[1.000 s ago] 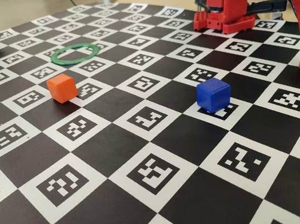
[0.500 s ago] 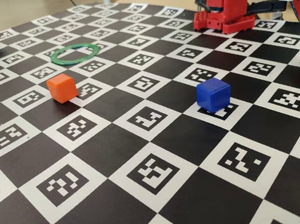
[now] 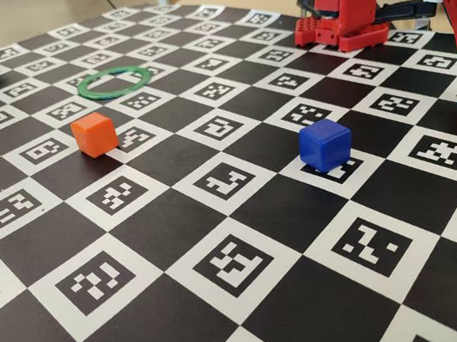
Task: Grab the red cube then put it in the green circle then put the blue cube on top and finally the orange cube on top
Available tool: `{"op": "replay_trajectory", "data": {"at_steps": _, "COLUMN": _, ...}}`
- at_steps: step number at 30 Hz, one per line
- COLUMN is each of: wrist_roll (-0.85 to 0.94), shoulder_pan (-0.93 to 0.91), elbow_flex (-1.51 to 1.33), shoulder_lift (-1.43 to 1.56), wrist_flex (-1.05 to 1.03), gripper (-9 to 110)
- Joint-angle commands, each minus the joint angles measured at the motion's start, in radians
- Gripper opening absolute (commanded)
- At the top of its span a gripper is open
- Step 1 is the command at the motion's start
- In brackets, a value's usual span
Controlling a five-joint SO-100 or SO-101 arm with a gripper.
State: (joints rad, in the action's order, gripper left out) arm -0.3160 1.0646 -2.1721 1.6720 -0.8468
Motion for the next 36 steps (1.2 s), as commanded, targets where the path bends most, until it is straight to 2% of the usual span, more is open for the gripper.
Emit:
{"op": "replay_trajectory", "data": {"at_steps": 1, "wrist_roll": -0.014, "shoulder_pan": -0.012, "elbow_flex": 0.074, "shoulder_lift": 0.032, "wrist_flex": -0.058, "gripper": 5}}
{"op": "replay_trajectory", "data": {"at_steps": 10, "wrist_roll": 0.0, "shoulder_pan": -0.103, "elbow_flex": 0.304, "shoulder_lift": 0.054, "wrist_flex": -0.314, "gripper": 6}}
{"op": "replay_trajectory", "data": {"at_steps": 17, "wrist_roll": 0.089, "shoulder_pan": -0.299, "elbow_flex": 0.477, "shoulder_lift": 0.049, "wrist_flex": -0.52, "gripper": 6}}
{"op": "replay_trajectory", "data": {"at_steps": 28, "wrist_roll": 0.388, "shoulder_pan": -0.612, "elbow_flex": 0.518, "shoulder_lift": 0.167, "wrist_flex": -0.681, "gripper": 3}}
{"op": "replay_trajectory", "data": {"at_steps": 36, "wrist_roll": 0.627, "shoulder_pan": -0.959, "elbow_flex": 0.541, "shoulder_lift": 0.256, "wrist_flex": -0.77, "gripper": 4}}
